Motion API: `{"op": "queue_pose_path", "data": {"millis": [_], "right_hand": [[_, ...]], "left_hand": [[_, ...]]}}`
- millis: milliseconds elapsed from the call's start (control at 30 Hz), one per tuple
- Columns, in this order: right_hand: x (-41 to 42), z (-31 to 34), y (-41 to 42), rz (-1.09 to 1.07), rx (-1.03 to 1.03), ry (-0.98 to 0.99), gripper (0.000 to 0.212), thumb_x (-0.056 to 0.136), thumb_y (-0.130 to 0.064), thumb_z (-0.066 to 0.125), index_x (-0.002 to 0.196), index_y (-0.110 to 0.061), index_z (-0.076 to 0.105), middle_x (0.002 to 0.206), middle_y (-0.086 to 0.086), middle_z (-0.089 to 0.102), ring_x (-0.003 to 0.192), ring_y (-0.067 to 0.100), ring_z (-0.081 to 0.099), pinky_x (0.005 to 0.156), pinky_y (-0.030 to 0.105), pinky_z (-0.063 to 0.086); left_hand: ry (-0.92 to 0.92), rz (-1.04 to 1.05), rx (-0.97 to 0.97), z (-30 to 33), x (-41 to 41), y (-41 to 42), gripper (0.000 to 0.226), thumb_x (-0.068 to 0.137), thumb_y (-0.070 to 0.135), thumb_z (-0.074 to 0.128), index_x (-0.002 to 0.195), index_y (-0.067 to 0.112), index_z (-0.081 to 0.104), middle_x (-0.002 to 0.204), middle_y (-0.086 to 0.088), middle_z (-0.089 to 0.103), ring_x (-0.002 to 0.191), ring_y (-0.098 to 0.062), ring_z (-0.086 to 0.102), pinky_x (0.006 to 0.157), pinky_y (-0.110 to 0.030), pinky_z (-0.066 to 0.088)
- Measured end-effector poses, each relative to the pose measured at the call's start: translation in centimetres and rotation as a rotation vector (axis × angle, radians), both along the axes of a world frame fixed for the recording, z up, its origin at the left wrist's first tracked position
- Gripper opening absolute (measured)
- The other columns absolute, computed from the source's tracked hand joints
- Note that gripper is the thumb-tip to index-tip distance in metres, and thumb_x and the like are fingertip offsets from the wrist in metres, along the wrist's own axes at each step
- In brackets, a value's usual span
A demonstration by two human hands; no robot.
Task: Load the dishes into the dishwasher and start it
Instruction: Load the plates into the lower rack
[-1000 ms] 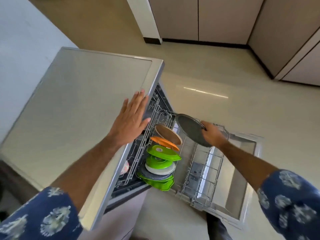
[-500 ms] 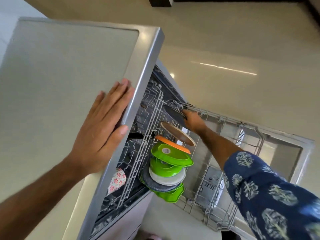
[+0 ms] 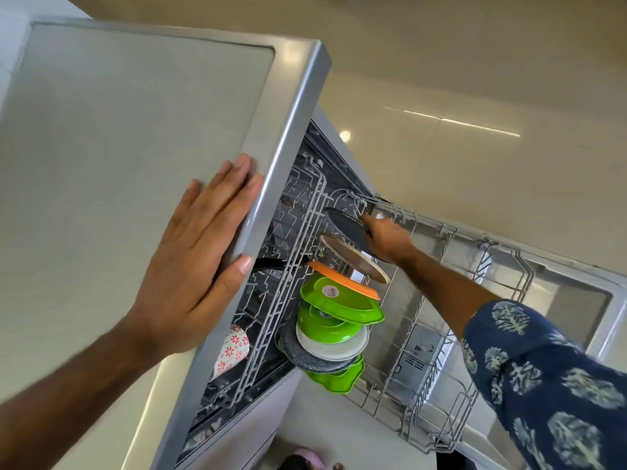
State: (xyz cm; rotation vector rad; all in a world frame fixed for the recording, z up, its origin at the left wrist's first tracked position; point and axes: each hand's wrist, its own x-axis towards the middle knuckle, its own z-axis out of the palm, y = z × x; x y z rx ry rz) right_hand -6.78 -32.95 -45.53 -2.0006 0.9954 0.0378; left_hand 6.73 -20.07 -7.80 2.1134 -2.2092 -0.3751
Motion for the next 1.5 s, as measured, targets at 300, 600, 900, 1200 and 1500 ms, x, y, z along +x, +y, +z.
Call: {"op": "queue_pose_path", "data": {"millis": [300,600,900,1200,1500], "right_hand": [[2.8,-2.9,2.5,0.006,0.196,-0.015,0.042,0.102,-0.026,0.049,0.139,-0.015,0.035,0.12,0.022,0.063,0.1,0.035,0.064,0.086,0.042,0.053],[-2.7,1.0,-0.9,-0.016,0.231,0.113,0.053,0.097,-0.027,0.058,0.141,-0.002,0.042,0.14,0.021,0.052,0.123,0.035,0.054,0.1,0.038,0.044],[-11.3,17.5,6.4,0.046,-0.06,-0.084,0.055,0.097,-0.035,0.058,0.145,-0.015,0.04,0.141,0.014,0.052,0.128,0.03,0.05,0.105,0.043,0.042],[-11.8,36.0,19.8,0.303,-0.442,-0.373,0.065,0.095,-0.053,0.046,0.14,-0.006,0.049,0.143,0.01,0.05,0.134,0.024,0.045,0.113,0.035,0.036],[-3.5,44.0,42.2,0.619,-0.339,-0.521,0.045,0.09,-0.025,0.056,0.134,-0.016,0.052,0.129,0.003,0.054,0.121,0.02,0.051,0.106,0.031,0.038]], "left_hand": [[0.017,0.01,-0.008,0.0,0.2,0.1,0.066,0.096,0.021,0.037,0.156,0.0,0.02,0.167,-0.009,0.015,0.155,-0.026,0.011,0.124,-0.057,0.011],[-0.005,-0.007,-0.042,-0.1,0.6,0.4,0.065,0.098,0.024,0.041,0.158,0.007,0.022,0.168,-0.005,0.015,0.155,-0.022,0.012,0.124,-0.056,0.012],[-0.077,0.028,-0.097,0.1,0.4,2.1,0.065,0.104,0.029,0.042,0.161,0.017,0.014,0.169,-0.001,0.008,0.156,-0.017,0.005,0.126,-0.047,0.008],[0.009,0.41,0.012,1.6,-6.0,22.1,0.08,0.097,0.028,0.054,0.16,0.01,0.009,0.168,-0.009,0.006,0.155,-0.023,0.007,0.125,-0.047,0.015],[0.097,0.815,-0.175,4.1,-11.5,54.8,0.062,0.085,0.034,0.036,0.145,0.021,0.048,0.147,0.0,0.05,0.131,-0.02,0.048,0.107,-0.036,0.04]]}}
